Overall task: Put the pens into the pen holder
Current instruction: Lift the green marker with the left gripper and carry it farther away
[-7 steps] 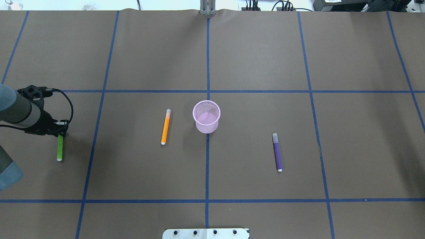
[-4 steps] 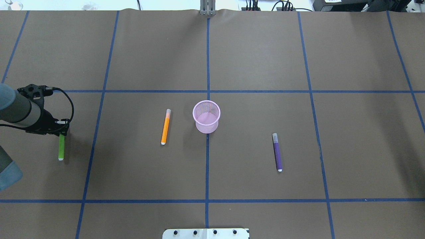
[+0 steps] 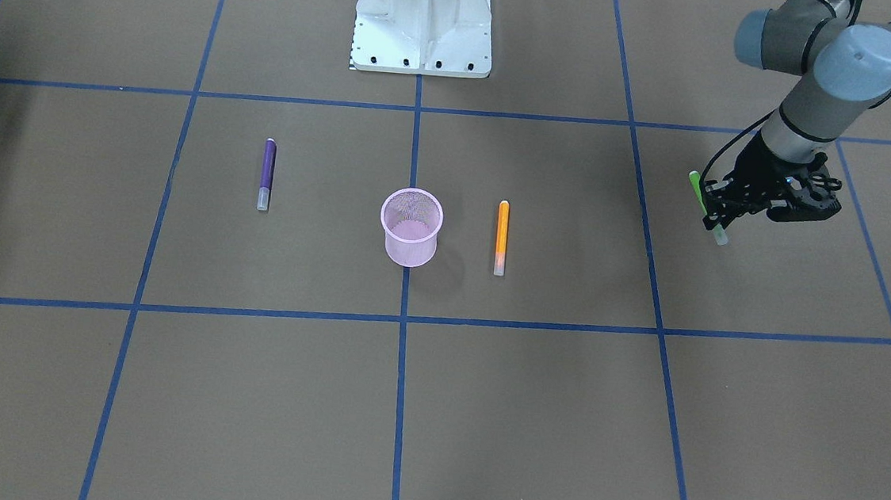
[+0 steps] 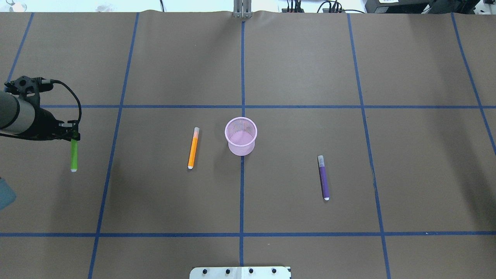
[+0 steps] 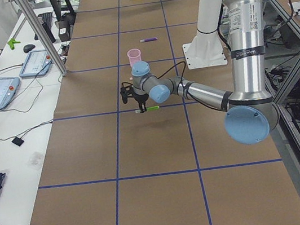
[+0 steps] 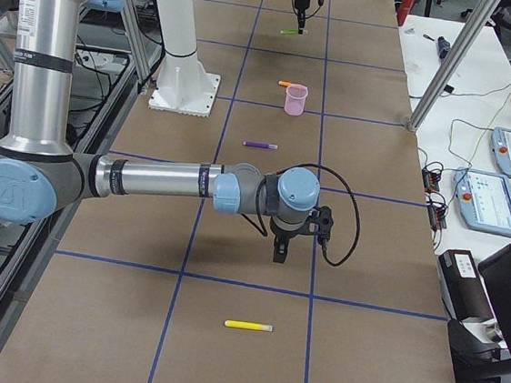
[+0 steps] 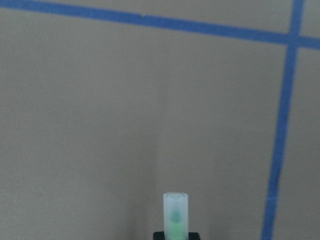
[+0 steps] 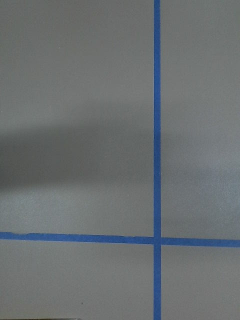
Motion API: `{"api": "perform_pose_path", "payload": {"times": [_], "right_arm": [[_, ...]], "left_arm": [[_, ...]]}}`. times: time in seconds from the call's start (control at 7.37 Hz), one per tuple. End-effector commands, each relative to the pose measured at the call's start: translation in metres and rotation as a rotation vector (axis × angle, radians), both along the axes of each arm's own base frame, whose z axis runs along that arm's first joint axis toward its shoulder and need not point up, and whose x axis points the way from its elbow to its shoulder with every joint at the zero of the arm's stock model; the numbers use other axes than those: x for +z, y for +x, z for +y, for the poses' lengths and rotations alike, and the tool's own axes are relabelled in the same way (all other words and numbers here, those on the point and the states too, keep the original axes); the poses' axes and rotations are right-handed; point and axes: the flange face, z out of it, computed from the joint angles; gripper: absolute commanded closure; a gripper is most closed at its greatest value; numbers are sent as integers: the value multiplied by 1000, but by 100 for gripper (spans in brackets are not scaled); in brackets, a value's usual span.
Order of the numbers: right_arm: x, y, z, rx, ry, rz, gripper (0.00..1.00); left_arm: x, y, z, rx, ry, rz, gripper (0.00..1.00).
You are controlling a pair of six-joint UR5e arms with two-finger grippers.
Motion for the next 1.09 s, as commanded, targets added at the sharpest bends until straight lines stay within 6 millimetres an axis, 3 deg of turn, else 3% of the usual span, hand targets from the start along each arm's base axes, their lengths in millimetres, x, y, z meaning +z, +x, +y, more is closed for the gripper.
{"api": "perform_pose_path", "payload": {"times": [0.0, 0.41, 0.54, 0.68, 0.95], "right_arm": [[26, 1, 0, 20, -66, 28, 0], [128, 7, 3, -54, 45, 91, 2], [141, 6, -6, -54, 43, 93, 2], [158, 7, -2, -55, 9, 94, 2], [165, 7, 0, -55, -5, 97, 9]], "left_arm": [[-58, -7, -26, -84, 26, 72, 100], [-179, 21, -67, -144, 11, 105, 100], [-214, 24, -77, -188, 60, 104, 100], [-242, 31, -87, -214, 84, 121, 100], [-287, 62, -104, -269, 99, 140, 100]]}}
